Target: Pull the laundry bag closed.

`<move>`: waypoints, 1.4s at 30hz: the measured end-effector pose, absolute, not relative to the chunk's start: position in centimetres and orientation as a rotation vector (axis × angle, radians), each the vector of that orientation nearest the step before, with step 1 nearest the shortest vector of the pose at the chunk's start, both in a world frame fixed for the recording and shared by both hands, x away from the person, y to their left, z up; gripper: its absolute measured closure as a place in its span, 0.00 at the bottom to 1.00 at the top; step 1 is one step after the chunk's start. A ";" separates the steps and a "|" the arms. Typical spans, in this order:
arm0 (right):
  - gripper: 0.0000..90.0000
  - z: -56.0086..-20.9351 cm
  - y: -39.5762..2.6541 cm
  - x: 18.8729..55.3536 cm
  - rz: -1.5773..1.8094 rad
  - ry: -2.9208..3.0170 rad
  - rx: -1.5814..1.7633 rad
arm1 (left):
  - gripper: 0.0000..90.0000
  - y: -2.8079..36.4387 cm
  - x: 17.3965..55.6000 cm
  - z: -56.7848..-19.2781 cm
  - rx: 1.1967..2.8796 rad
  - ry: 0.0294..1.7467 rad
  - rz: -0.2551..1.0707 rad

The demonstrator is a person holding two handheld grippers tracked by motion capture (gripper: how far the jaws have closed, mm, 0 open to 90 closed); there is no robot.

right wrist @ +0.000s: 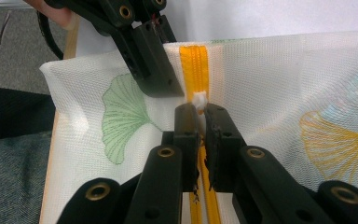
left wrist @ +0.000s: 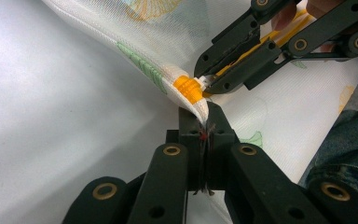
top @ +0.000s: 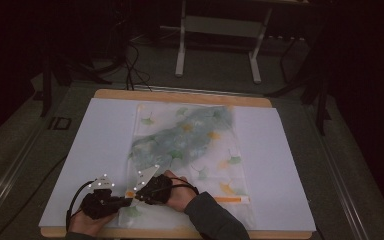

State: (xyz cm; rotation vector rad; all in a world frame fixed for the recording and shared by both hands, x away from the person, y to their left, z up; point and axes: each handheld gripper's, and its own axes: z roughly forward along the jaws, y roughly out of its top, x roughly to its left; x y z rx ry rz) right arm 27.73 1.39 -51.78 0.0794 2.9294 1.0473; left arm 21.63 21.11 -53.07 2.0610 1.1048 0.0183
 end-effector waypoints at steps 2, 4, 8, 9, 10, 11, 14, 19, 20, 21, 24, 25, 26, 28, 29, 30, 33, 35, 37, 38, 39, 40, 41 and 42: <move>0.94 -51.8 1.4 27.7 1.047 2.929 0.077 | 0.98 21.1 21.6 -53.1 2.063 1.104 0.021; 0.94 -51.9 1.4 27.7 1.035 2.931 0.079 | 0.98 21.1 21.6 -53.0 2.063 1.102 0.021; 0.94 -52.1 1.2 27.8 1.024 2.931 0.077 | 0.98 21.2 21.6 -53.0 2.059 1.100 0.023; 0.94 -52.1 1.2 27.8 1.024 2.931 0.077 | 0.98 21.2 21.6 -53.0 2.059 1.100 0.023; 0.94 -52.2 1.1 27.8 1.014 2.935 0.083 | 0.98 21.3 21.6 -52.9 2.058 1.101 0.026; 0.94 -52.3 1.0 27.8 1.009 2.933 0.090 | 0.98 21.3 21.6 -52.9 2.056 1.101 0.026; 0.94 -52.4 0.8 27.8 1.002 2.935 0.090 | 0.98 21.3 21.6 -52.9 2.058 1.098 0.027; 0.94 -52.4 0.8 27.8 0.997 2.931 0.086 | 0.98 21.3 21.5 -52.9 2.055 1.097 0.029; 0.94 -52.4 0.7 27.8 0.994 2.932 0.087 | 0.98 21.3 21.5 -52.9 2.055 1.097 0.027; 0.94 -52.5 0.7 27.8 0.992 2.932 0.085 | 0.98 21.3 21.5 -52.9 2.052 1.099 0.026; 0.94 -52.5 0.6 27.8 0.985 2.935 0.090 | 0.98 21.3 21.5 -52.9 2.057 1.094 0.029; 0.94 -52.5 0.5 27.8 0.982 2.934 0.088 | 0.98 21.3 21.5 -52.9 2.058 1.094 0.031; 0.94 -52.5 0.5 27.8 0.975 2.931 0.086 | 0.98 21.3 21.5 -52.9 2.057 1.094 0.032; 0.94 -52.6 0.5 27.7 0.966 2.930 0.082 | 0.98 21.3 21.5 -52.9 2.056 1.093 0.034; 0.94 -52.5 0.5 27.7 0.962 2.929 0.082 | 0.98 21.3 21.5 -52.9 2.054 1.094 0.036; 0.94 -52.5 0.4 27.7 0.960 2.929 0.085 | 0.98 21.3 21.5 -52.8 2.054 1.093 0.037; 0.94 -52.5 0.2 27.7 0.960 2.927 0.086 | 0.98 21.3 21.4 -52.8 2.057 1.084 0.047; 0.94 -52.5 0.1 27.7 0.960 2.926 0.085 | 0.98 21.3 21.4 -52.8 2.057 1.082 0.048; 0.94 -52.6 0.0 27.7 0.948 2.926 0.088 | 0.98 21.3 21.4 -52.8 2.056 1.082 0.046; 0.94 -52.6 0.0 27.7 0.948 2.924 0.088 | 0.98 21.3 21.4 -52.8 2.057 1.081 0.047; 0.94 -52.6 0.0 27.6 0.943 2.923 0.087 | 0.98 21.3 21.4 -52.8 2.056 1.081 0.047; 0.94 -52.6 0.0 27.6 0.940 2.921 0.084 | 0.98 21.3 21.4 -52.8 2.058 1.078 0.048; 0.94 -52.6 0.0 27.5 0.941 2.920 0.086 | 0.98 21.3 21.4 -52.8 2.058 1.076 0.051; 0.94 -52.6 -0.1 27.5 0.935 2.918 0.086 | 0.98 21.3 21.4 -52.8 2.058 1.075 0.052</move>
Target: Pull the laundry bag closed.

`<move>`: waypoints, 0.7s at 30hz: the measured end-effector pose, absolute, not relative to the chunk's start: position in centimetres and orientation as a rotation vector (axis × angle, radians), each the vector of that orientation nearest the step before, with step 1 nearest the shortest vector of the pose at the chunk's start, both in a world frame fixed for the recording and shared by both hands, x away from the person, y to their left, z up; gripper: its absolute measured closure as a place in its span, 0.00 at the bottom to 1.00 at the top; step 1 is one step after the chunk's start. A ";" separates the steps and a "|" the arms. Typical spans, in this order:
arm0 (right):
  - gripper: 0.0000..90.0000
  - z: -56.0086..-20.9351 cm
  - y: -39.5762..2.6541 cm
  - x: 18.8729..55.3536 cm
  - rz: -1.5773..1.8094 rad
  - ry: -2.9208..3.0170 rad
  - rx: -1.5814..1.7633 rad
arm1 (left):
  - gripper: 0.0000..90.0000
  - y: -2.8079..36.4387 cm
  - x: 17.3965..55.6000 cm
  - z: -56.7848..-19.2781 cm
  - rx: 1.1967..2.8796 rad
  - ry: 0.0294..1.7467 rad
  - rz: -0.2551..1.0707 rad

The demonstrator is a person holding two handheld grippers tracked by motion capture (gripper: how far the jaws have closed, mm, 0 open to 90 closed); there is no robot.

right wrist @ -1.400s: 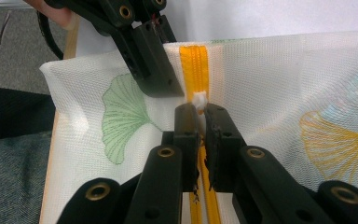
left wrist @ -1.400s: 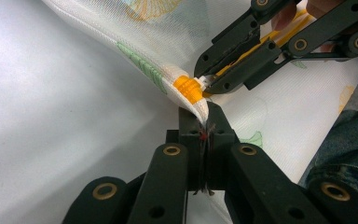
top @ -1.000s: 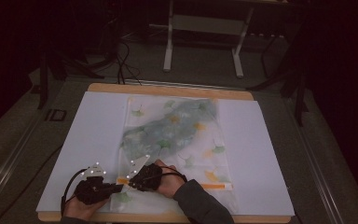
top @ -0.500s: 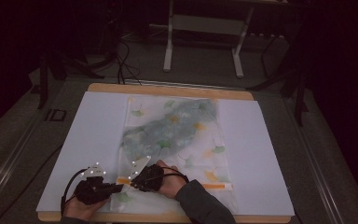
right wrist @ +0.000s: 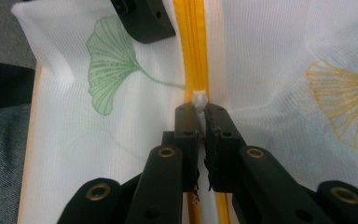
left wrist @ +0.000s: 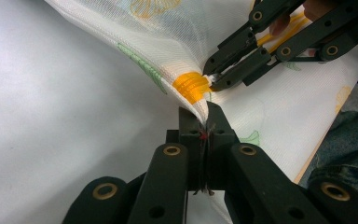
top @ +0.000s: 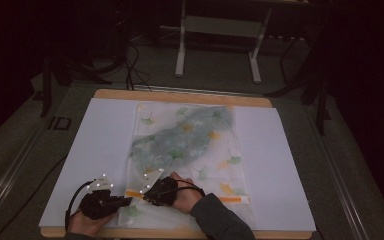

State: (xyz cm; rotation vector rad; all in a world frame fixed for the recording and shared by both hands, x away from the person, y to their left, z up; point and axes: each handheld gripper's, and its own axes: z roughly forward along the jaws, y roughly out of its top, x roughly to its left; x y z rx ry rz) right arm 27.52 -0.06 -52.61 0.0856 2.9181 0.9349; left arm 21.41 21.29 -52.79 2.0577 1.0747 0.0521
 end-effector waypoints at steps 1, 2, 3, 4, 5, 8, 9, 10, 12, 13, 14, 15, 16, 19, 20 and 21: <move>0.94 -52.6 -0.1 27.5 0.931 2.919 0.087 | 0.98 21.3 21.4 -52.8 2.057 1.075 0.054; 0.94 -52.6 -0.2 27.5 0.926 2.919 0.085 | 0.98 21.3 21.4 -52.8 2.059 1.072 0.054; 0.94 -52.6 -0.2 27.5 0.931 2.916 0.086 | 0.98 21.3 21.4 -52.8 2.059 1.073 0.056; 0.94 -52.6 -0.3 27.5 0.924 2.915 0.082 | 0.98 21.3 21.4 -52.7 2.059 1.072 0.057; 0.94 -52.6 -0.3 27.5 0.924 2.916 0.083 | 0.98 21.3 21.4 -52.7 2.058 1.072 0.058; 0.94 -52.6 -0.4 27.4 0.925 2.919 0.090 | 0.98 21.3 21.4 -52.7 2.059 1.069 0.059; 0.94 -52.6 -0.4 27.4 0.923 2.917 0.089 | 0.98 21.3 21.3 -52.7 2.060 1.069 0.060; 0.94 -52.6 -0.4 27.4 0.923 2.916 0.089 | 0.98 21.3 21.3 -52.7 2.060 1.069 0.061; 0.94 -52.6 -0.4 27.4 0.918 2.917 0.086 | 0.98 21.3 21.3 -52.7 2.056 1.068 0.065; 0.94 -52.6 -0.5 27.4 0.923 2.919 0.092 | 0.98 21.2 21.3 -52.7 2.054 1.069 0.066; 0.94 -52.6 -0.5 27.4 0.916 2.918 0.092 | 0.98 21.2 21.3 -52.6 2.055 1.068 0.067; 0.94 -52.6 -0.6 27.4 0.918 2.919 0.092 | 0.98 21.3 21.3 -52.6 2.055 1.068 0.068; 0.94 -52.6 -0.6 27.4 0.915 2.918 0.090 | 0.98 21.3 21.3 -52.6 2.054 1.067 0.069; 0.94 -52.6 -0.7 27.5 0.915 2.922 0.094 | 0.98 21.3 21.3 -52.6 2.053 1.068 0.068; 0.94 -52.6 -0.8 27.5 0.917 2.924 0.098 | 0.98 21.3 21.3 -52.6 2.052 1.068 0.069; 0.94 -52.6 -0.8 27.5 0.914 2.924 0.101 | 0.98 21.3 21.3 -52.6 2.052 1.067 0.068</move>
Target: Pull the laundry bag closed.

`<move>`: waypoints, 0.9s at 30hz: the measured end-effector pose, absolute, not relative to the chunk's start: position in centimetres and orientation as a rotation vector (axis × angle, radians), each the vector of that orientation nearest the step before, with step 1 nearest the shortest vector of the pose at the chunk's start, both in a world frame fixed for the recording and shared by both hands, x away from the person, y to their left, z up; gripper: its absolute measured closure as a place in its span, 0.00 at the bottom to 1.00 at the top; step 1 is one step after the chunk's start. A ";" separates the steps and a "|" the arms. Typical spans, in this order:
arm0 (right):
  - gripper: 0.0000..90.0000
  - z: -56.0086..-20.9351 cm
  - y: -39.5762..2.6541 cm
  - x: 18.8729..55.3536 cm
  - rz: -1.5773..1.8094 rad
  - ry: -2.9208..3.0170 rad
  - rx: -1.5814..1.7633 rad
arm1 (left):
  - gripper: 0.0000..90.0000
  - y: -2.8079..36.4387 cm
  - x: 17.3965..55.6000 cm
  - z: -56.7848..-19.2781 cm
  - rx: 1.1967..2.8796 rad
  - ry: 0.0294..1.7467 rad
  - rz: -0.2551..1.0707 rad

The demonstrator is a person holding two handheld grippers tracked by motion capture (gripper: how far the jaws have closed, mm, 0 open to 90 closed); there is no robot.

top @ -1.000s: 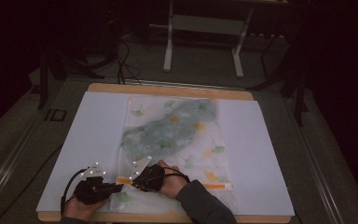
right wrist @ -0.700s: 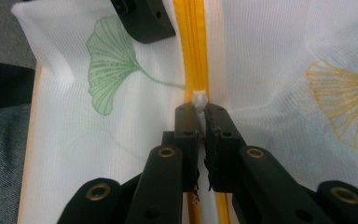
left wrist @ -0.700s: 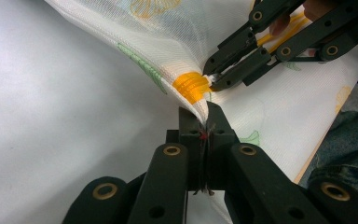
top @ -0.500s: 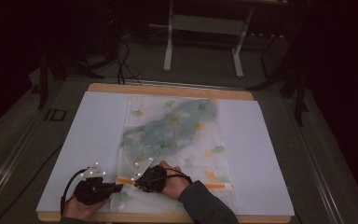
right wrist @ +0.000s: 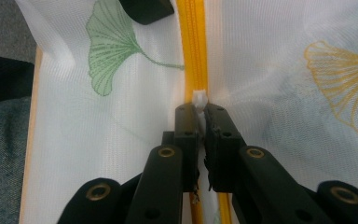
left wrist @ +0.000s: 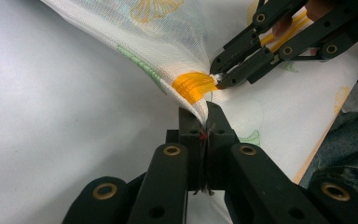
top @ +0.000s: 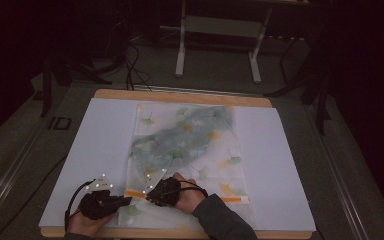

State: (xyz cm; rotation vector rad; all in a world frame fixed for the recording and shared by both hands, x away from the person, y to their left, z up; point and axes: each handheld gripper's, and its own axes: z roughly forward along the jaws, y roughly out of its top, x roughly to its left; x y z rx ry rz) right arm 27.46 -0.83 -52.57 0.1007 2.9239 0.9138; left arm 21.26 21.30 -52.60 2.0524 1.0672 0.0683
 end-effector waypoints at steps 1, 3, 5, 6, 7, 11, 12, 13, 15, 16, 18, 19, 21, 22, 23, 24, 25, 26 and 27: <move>0.94 -52.6 -0.9 27.5 0.916 2.924 0.103 | 0.98 21.3 21.3 -52.6 2.052 1.068 0.068; 0.94 -52.6 -0.9 27.4 0.919 2.922 0.105 | 0.98 21.3 21.3 -52.6 2.053 1.066 0.070; 0.94 -52.6 -0.9 27.4 0.917 2.922 0.104 | 0.98 21.3 21.3 -52.6 2.052 1.067 0.067; 0.94 -52.6 -0.9 27.4 0.917 2.922 0.104 | 0.98 21.3 21.3 -52.6 2.052 1.067 0.068; 0.94 -52.6 -0.9 27.4 0.917 2.922 0.104 | 0.98 21.3 21.3 -52.6 2.052 1.067 0.068; 0.94 -52.6 -1.2 27.5 0.921 2.927 0.112 | 0.98 21.4 21.3 -52.6 2.051 1.062 0.069; 0.94 -52.6 -1.3 27.5 0.923 2.929 0.117 | 0.98 21.4 21.3 -52.6 2.051 1.062 0.069; 0.94 -52.6 -1.4 27.6 0.929 2.927 0.112 | 0.98 21.4 21.3 -52.6 2.050 1.063 0.070; 0.94 -52.6 -1.6 27.6 0.927 2.927 0.116 | 0.98 21.4 21.3 -52.6 2.048 1.064 0.069; 0.94 -52.6 -1.7 27.6 0.929 2.925 0.118 | 0.98 21.4 21.3 -52.6 2.046 1.066 0.068; 0.94 -52.6 -1.9 27.6 0.928 2.926 0.124 | 0.98 21.5 21.3 -52.6 2.042 1.066 0.069; 0.94 -52.6 -1.9 27.6 0.922 2.926 0.127 | 0.98 21.5 21.3 -52.6 2.042 1.066 0.068; 0.94 -52.6 -2.1 27.7 0.927 2.924 0.124 | 0.98 21.5 21.3 -52.6 2.041 1.065 0.067; 0.94 -52.6 -2.2 27.6 0.923 2.924 0.128 | 0.98 21.5 21.2 -52.6 2.040 1.064 0.068; 0.94 -52.6 -2.4 27.6 0.923 2.922 0.129 | 0.98 21.5 21.2 -52.6 2.039 1.065 0.067; 0.94 -52.6 -2.4 27.6 0.925 2.922 0.126 | 0.98 21.5 21.2 -52.6 2.039 1.064 0.066; 0.94 -52.6 -2.6 27.6 0.924 2.922 0.129 | 0.98 21.5 21.2 -52.6 2.040 1.063 0.067; 0.94 -52.6 -2.6 27.6 0.920 2.921 0.129 | 0.98 21.5 21.2 -52.5 2.038 1.064 0.065; 0.94 -52.6 -2.7 27.6 0.920 2.920 0.132 | 0.98 21.6 21.2 -52.5 2.036 1.066 0.066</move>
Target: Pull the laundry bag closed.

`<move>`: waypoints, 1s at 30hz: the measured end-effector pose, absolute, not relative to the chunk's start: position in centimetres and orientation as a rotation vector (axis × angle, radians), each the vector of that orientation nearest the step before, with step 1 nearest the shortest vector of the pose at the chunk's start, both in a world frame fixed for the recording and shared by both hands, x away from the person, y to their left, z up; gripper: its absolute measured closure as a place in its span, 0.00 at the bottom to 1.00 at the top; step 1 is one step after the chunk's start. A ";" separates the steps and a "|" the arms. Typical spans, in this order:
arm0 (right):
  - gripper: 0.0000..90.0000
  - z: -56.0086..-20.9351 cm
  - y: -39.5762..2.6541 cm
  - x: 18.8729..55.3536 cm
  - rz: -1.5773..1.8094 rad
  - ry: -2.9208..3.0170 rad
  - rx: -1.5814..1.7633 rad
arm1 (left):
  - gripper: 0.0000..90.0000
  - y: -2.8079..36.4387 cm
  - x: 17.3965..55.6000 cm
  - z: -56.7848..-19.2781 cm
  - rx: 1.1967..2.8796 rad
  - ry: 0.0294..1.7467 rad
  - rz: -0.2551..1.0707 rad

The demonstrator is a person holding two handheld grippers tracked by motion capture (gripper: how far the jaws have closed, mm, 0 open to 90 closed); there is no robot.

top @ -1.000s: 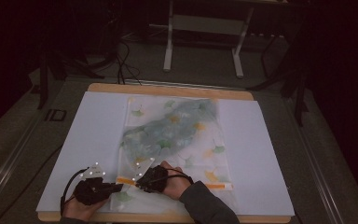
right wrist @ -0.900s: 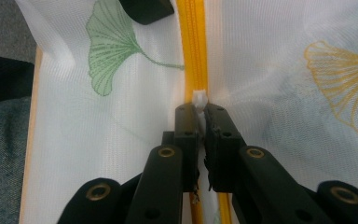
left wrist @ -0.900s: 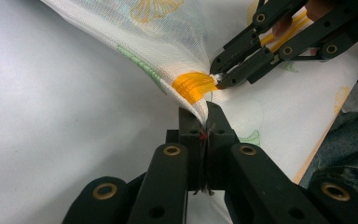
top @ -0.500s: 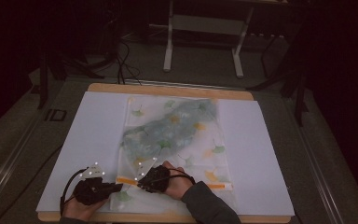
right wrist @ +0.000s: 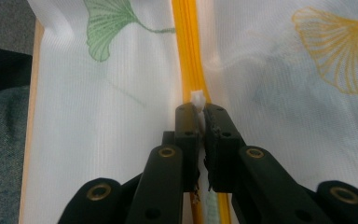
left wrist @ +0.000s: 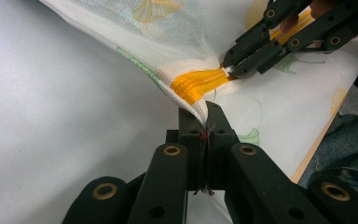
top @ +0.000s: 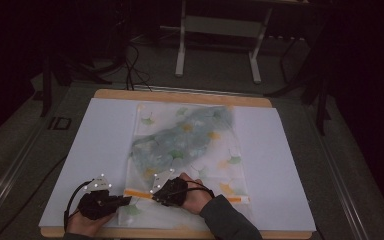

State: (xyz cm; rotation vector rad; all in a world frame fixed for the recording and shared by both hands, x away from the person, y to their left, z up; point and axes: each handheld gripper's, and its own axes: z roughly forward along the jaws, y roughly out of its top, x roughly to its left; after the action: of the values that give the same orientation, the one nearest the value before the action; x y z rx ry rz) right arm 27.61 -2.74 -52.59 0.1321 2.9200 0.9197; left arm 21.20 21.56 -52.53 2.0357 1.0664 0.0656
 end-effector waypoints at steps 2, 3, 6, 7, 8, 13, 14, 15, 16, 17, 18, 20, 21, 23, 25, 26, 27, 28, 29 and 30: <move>0.94 -52.6 -3.0 27.6 0.918 2.921 0.135 | 0.98 21.6 21.2 -52.5 2.033 1.067 0.068; 0.94 -52.6 -3.1 27.6 0.916 2.921 0.138 | 0.98 21.6 21.2 -52.5 2.032 1.067 0.067; 0.94 -52.6 -3.4 27.7 0.916 2.920 0.144 | 0.98 21.6 21.2 -52.5 2.032 1.067 0.067; 0.94 -52.6 -3.5 27.7 0.915 2.920 0.142 | 0.98 21.6 21.2 -52.5 2.031 1.066 0.067; 0.94 -52.6 -3.5 27.7 0.914 2.919 0.143 | 0.98 21.6 21.2 -52.5 2.032 1.066 0.068; 0.94 -52.5 -3.7 27.6 0.900 2.919 0.145 | 0.98 21.7 21.2 -52.5 2.030 1.065 0.069; 0.94 -52.5 -3.8 27.6 0.902 2.919 0.146 | 0.98 21.7 21.2 -52.5 2.031 1.065 0.069; 0.94 -52.5 -3.8 27.6 0.899 2.919 0.144 | 0.98 21.7 21.2 -52.5 2.029 1.065 0.069; 0.95 -52.5 -3.9 27.6 0.900 2.919 0.145 | 0.98 21.7 21.2 -52.5 2.030 1.065 0.069; 0.95 -52.5 -3.9 27.6 0.901 2.919 0.149 | 0.98 21.7 21.2 -52.5 2.027 1.067 0.069; 0.95 -52.5 -4.0 27.6 0.898 2.919 0.151 | 0.98 21.7 21.2 -52.5 2.027 1.066 0.068; 0.95 -52.5 -4.1 27.6 0.898 2.919 0.154 | 0.98 21.7 21.2 -52.5 2.025 1.069 0.065; 0.95 -52.5 -4.2 27.7 0.898 2.918 0.154 | 0.98 21.8 21.2 -52.5 2.024 1.069 0.065; 0.95 -52.5 -4.4 27.7 0.892 2.920 0.158 | 0.98 21.8 21.2 -52.5 2.024 1.068 0.065; 0.95 -52.5 -4.5 27.7 0.894 2.919 0.157 | 0.98 21.8 21.2 -52.5 2.024 1.069 0.066; 0.95 -52.5 -4.6 27.7 0.892 2.920 0.160 | 0.98 21.8 21.2 -52.5 2.023 1.069 0.065; 0.95 -52.4 -4.6 27.7 0.890 2.920 0.159 | 0.98 21.8 21.2 -52.5 2.023 1.069 0.064; 0.95 -52.5 -4.7 27.7 0.893 2.918 0.161 | 0.98 21.8 21.2 -52.5 2.024 1.070 0.064; 0.95 -52.5 -4.7 27.6 0.890 2.920 0.165 | 0.98 21.8 21.2 -52.5 2.021 1.070 0.061; 0.95 -52.4 -4.7 27.6 0.887 2.919 0.161 | 0.98 21.8 21.2 -52.5 2.023 1.069 0.062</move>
State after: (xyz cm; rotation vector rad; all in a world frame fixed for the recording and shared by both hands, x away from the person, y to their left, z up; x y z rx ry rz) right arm 27.62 -4.72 -52.44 0.1613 2.9192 0.8866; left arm 21.19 21.78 -52.51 2.0227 1.0693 0.0619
